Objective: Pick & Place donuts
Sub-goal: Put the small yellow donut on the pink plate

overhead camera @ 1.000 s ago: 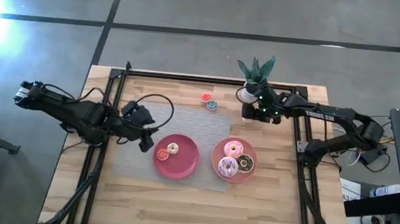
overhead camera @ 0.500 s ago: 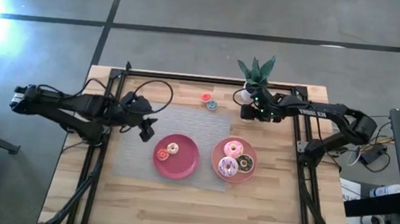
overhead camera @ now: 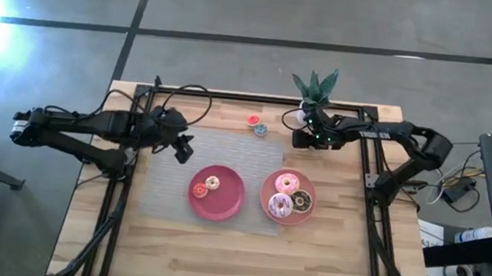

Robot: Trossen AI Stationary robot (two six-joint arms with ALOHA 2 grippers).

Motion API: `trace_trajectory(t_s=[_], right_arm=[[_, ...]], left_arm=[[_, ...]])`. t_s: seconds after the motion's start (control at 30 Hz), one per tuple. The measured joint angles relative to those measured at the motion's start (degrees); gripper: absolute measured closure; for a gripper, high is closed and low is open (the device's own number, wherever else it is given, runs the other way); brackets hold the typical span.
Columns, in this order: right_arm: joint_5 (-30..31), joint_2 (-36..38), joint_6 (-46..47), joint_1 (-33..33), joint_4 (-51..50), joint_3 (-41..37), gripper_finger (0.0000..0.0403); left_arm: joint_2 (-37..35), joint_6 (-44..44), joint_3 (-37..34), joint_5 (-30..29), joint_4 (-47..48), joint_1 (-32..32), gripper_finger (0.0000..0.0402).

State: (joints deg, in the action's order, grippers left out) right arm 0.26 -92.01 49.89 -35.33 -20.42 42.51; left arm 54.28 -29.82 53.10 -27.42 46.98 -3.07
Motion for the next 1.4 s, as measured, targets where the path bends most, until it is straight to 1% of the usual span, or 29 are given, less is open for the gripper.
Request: trace_trajectory(t_s=[0.1,0.2,0.3,0.43,0.5,0.6,0.7,0.8,0.87,0.93,1.07,1.2,1.4], right_arm=[[0.1,-1.0,-0.9,0.0,-0.6,0.4,0.0234],[0.0,-0.3,-1.8,0.0,-0.7,0.3,0.0262],[-0.1,1.3,-2.0,0.0,-0.7,0.1,0.0309],[-2.1,3.5,-2.2,0.2,-0.3,0.0,0.0379],[-3.2,4.5,-2.2,0.4,0.1,0.0,0.0386],[-2.9,7.2,-0.3,2.4,0.4,0.2,0.0389],[-2.4,9.5,0.9,6.5,0.7,1.8,0.039],[-2.4,10.1,0.9,11.5,1.4,5.3,0.039],[-2.4,8.8,1.3,14.9,1.6,8.4,0.039],[-2.4,6.0,2.1,17.8,1.7,12.1,0.0391],[-2.2,-2.3,1.7,23.1,1.5,20.3,0.0391],[-4.8,-11.1,1.1,26.8,0.8,28.1,0.039],[-6.2,-20.8,0.1,30.7,-0.6,40.0,0.039]], left_arm=[[0.0,-0.2,0.0,0.6,0.0,-0.1,0.0262],[0.0,-0.5,0.0,0.7,0.5,-0.1,0.0262],[0.0,-0.5,0.0,0.8,0.6,-0.1,0.0262],[0.0,-0.2,0.0,0.8,0.6,-0.1,0.0262],[0.0,0.0,0.0,0.8,0.6,-0.1,0.0262],[0.0,0.2,0.0,0.8,0.6,-0.1,0.0262],[0.0,0.2,0.0,0.8,0.6,-0.1,0.0262],[0.0,0.2,0.0,0.8,0.6,-0.1,0.0262],[0.0,0.2,0.0,0.8,0.6,-0.1,0.0262],[0.0,0.2,0.0,0.8,0.6,-0.1,0.0262],[0.0,0.3,-0.1,0.8,0.6,-0.1,0.0262],[0.0,0.3,-1.0,0.8,0.6,-0.1,0.0262],[0.0,0.0,-4.2,0.8,0.1,-0.2,0.0262]])
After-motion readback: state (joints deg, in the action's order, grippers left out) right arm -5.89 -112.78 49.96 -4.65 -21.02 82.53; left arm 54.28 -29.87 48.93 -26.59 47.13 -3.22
